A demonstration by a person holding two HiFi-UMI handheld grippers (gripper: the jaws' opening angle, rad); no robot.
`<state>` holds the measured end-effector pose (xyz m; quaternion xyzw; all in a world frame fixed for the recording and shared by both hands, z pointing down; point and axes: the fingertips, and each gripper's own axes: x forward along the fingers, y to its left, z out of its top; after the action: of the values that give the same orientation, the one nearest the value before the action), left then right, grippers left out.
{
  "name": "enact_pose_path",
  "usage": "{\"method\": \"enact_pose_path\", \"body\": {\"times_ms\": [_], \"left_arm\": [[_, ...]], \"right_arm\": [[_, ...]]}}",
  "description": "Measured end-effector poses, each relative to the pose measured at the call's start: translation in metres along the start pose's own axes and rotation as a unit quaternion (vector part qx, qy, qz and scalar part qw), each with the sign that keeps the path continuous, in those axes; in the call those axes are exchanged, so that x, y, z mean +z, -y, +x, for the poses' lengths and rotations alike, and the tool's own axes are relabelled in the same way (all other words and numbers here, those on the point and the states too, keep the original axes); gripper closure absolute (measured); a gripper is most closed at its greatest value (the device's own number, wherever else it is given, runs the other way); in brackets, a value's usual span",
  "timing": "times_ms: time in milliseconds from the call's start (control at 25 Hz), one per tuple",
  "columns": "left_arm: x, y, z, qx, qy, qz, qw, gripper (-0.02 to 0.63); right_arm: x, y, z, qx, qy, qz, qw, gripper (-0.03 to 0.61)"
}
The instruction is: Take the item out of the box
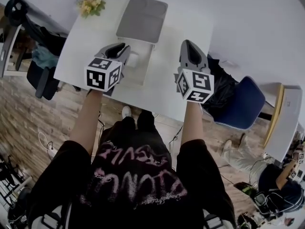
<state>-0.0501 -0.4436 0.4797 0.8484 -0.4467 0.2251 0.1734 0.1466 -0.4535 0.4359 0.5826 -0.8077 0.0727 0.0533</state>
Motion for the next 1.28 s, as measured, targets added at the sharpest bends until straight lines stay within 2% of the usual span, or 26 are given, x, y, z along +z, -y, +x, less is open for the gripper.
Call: {"method": "enact_pose_path", "body": {"times_ms": [280,600,960,1280], "left_arm": [[-0.040,0.004,0.023,-0.007,-0.088,-0.014,0.9960,0.467],[-0.098,0.010,0.042,-0.001,-0.192,-0.027,0.9810,0.402],[-0.127,0.002,0.063,0.010,-0.245,-0.049,0.9682,0.359],[-0.143,0.001,0.077,0.012,-0.286,-0.054,0.9568,0.356]], "right_arm": [[-0.010,0.001,0.003,0.004,-0.007,0.002,1.000,0.569],[-0.030,0.006,0.001,0.006,-0.023,0.008,1.000,0.569],[-0.061,0.008,0.008,0.014,-0.050,0.018,0.998,0.569],[-0.084,0.013,0.012,0.019,-0.074,0.022,0.997,0.569]]}}
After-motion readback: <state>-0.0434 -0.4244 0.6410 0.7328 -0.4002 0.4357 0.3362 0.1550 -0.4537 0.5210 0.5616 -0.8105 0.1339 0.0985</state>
